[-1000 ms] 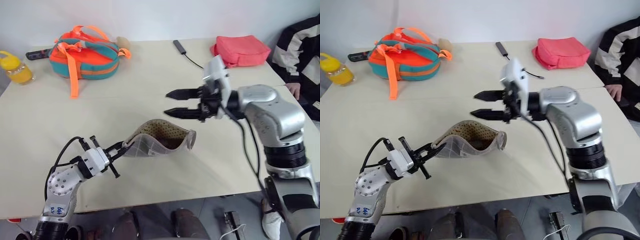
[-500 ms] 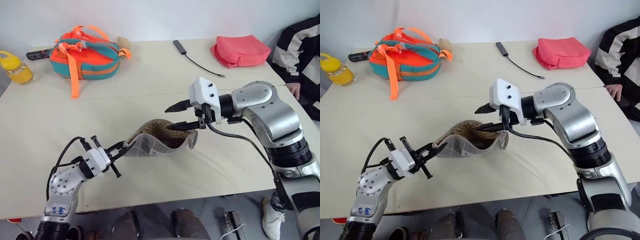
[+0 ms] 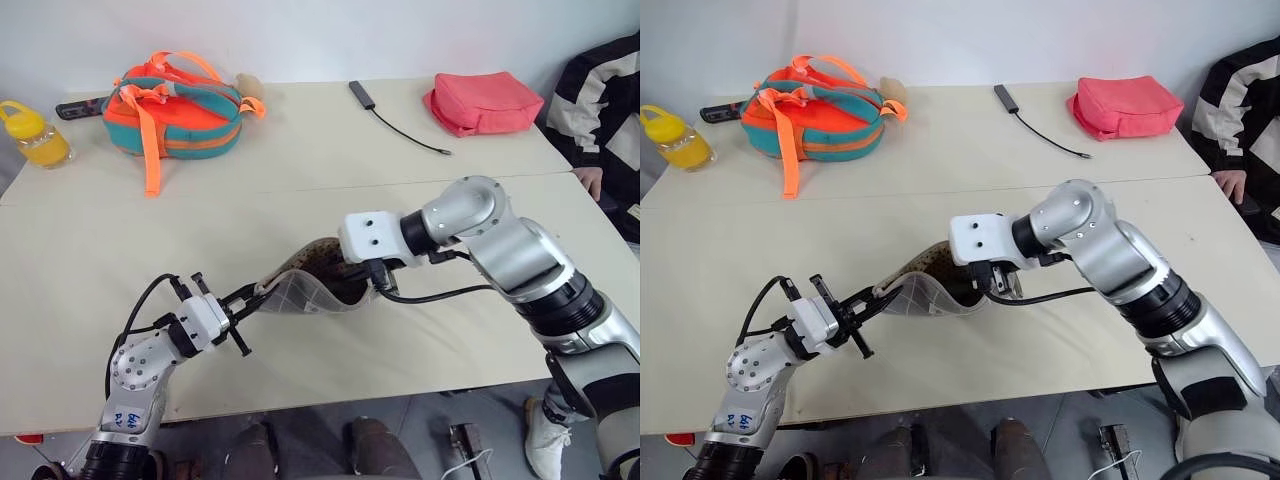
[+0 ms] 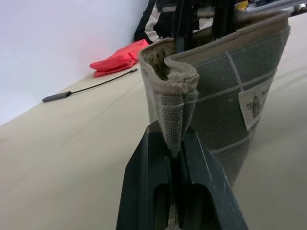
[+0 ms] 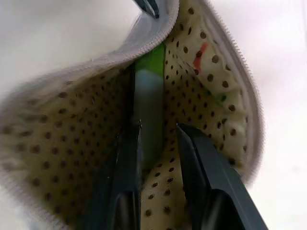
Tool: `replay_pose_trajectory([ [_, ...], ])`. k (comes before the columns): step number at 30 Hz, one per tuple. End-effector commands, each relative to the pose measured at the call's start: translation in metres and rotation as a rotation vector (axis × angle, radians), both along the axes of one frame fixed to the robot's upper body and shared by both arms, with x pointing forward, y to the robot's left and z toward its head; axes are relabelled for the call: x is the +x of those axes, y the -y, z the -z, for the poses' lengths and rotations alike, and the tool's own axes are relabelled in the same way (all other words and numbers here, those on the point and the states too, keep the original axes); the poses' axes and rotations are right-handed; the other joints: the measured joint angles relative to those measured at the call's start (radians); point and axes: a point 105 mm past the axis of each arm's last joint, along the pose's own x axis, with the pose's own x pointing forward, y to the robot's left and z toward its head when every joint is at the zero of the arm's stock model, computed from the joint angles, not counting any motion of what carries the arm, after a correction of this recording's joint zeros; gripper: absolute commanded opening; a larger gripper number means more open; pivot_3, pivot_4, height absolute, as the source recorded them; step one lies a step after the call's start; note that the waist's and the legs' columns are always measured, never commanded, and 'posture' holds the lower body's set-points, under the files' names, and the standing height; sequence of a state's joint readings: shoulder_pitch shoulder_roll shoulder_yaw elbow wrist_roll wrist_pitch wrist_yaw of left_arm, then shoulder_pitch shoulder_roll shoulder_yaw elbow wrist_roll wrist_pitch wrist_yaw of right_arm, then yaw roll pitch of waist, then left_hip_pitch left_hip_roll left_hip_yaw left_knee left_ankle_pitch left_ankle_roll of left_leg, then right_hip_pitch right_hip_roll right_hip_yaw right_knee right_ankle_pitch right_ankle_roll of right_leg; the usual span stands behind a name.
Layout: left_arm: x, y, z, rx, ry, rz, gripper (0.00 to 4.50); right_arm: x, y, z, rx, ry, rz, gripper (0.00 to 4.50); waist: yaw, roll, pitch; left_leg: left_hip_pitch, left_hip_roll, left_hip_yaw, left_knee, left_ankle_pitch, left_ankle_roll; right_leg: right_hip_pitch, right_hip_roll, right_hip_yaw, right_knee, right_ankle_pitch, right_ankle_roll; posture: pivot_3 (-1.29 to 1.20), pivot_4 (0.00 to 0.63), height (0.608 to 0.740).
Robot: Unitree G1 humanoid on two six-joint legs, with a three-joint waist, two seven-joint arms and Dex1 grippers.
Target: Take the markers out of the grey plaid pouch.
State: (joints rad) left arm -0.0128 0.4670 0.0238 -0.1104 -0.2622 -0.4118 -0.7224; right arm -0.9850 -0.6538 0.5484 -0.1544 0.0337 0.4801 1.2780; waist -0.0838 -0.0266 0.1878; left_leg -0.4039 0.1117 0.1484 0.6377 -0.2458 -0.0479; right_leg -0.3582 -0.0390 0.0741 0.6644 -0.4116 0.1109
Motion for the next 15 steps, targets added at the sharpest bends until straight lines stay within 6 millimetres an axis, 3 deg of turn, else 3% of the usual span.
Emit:
replay_pose_trajectory([
  [1, -0.003, 0.007, -0.004, -0.016, 0.012, 0.017, 0.00, -0.002, -0.016, -0.010, 0.023, 0.033, -0.029, 1.15, 0.000, 0.000, 0.000, 0.000, 0.000, 0.000, 0.000, 0.000, 0.000, 0.000, 0.000, 0.000, 0.000, 0.000, 0.000, 0.00, 0.150, 0.740],
  [6, -0.004, 0.007, -0.002, -0.029, -0.004, 0.018, 0.00, 0.003, -0.003, 0.025, -0.150, 0.042, -0.006, 1.15, 0.005, 0.000, 0.000, 0.000, 0.000, 0.000, 0.001, 0.000, 0.000, 0.000, 0.000, -0.001, 0.001, 0.000, 0.000, 0.00, 0.150, 0.740],
  [15, -0.008, 0.005, 0.004, -0.028, -0.028, 0.016, 0.00, 0.015, -0.015, 0.041, -0.124, 0.042, 0.062, 1.15, -0.002, 0.000, 0.000, 0.000, 0.002, 0.001, 0.005, 0.000, 0.000, 0.001, 0.001, 0.000, 0.004, 0.000, 0.000, 0.00, 0.150, 0.740],
])
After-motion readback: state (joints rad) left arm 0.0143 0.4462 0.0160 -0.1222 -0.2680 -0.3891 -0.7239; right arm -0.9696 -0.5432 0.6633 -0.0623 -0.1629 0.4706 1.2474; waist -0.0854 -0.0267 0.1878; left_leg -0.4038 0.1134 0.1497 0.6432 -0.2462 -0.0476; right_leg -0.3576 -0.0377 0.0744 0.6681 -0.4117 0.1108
